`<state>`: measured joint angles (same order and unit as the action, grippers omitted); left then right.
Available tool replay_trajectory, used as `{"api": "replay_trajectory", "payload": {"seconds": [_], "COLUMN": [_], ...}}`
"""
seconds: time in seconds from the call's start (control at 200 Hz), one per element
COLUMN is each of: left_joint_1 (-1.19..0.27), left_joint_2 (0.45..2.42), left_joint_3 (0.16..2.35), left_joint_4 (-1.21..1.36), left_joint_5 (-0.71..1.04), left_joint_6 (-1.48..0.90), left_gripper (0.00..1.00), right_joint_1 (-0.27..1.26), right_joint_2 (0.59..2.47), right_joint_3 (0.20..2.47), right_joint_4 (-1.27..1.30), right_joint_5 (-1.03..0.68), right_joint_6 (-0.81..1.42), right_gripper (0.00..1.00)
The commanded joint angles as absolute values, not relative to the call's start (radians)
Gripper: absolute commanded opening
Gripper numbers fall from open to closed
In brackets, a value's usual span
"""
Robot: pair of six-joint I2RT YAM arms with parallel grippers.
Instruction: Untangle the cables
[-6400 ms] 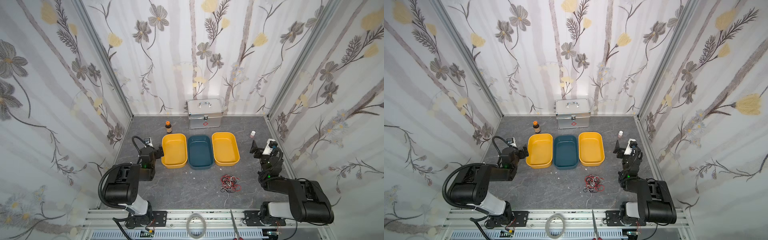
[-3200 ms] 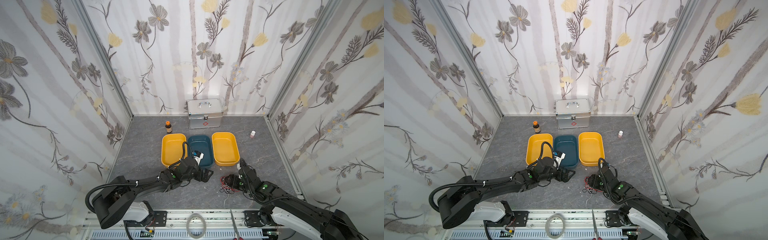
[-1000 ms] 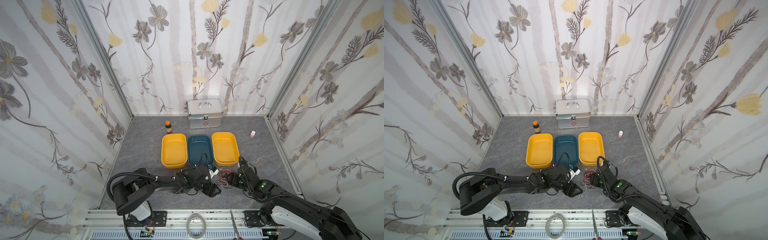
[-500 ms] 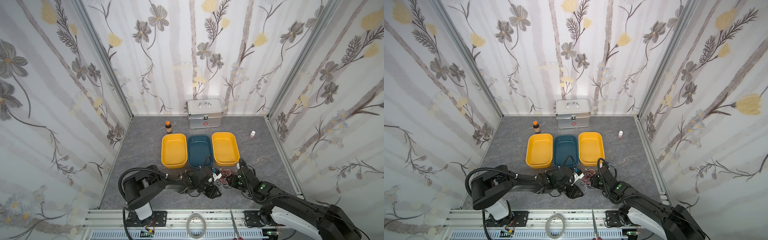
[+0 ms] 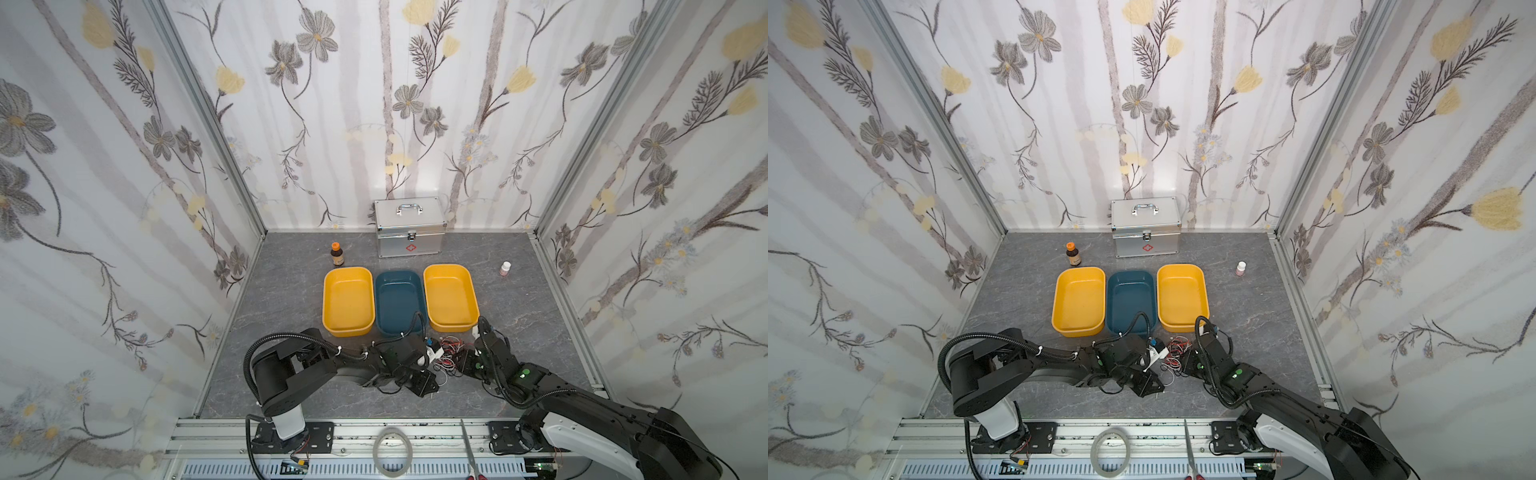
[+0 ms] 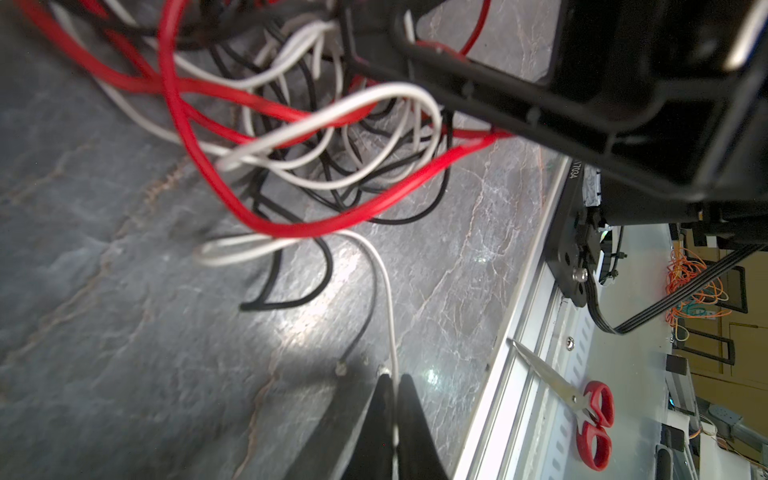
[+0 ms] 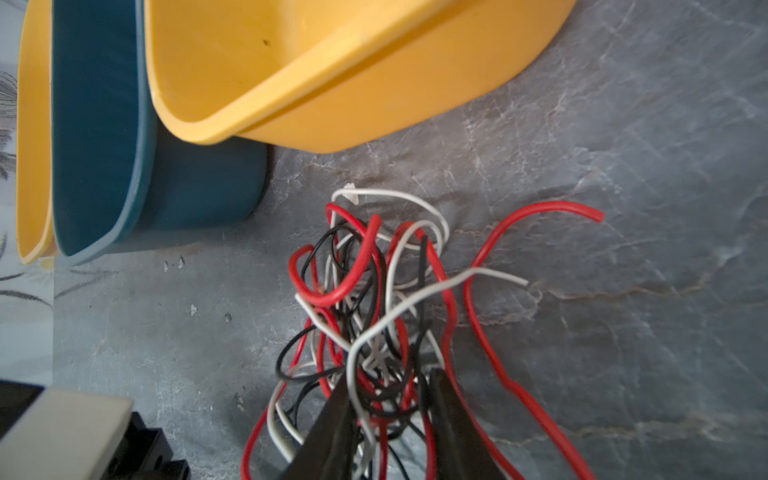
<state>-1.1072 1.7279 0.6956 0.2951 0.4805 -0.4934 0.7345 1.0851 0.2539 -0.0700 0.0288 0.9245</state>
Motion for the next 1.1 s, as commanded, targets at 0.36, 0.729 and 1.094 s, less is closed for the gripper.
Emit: {"api": "replay_trajectory", "payload": {"seconds": [0.36,0.729,1.094], "left_joint_1": [-1.088,-1.059,-1.021], "left_joint_2": [1.631,1.452,1.281], "left_joint_3": [0.656,0.579,0.519], "left_joint_4": [0.268,0.226,0.156], "left_joint_5": [0.346,0.2,0.047], "left_joint_6": [-0.474,-0.461,-0.469], "left_gripper": [0.0,0.0,0.0], "right_joint_1": [0.725,0.676,0.64], "right_joint_2": [0.953,0.854,0.733], "right_joint_3": [0.235,0.219,0.223], "right_joint_4": [-0.137,-0.225,-0.306], "right_joint_5": [0.174,0.235,0.301], "right_joint_6": [0.962,0.962,0.982], "right_gripper": [0.22,0.14,0.06]}}
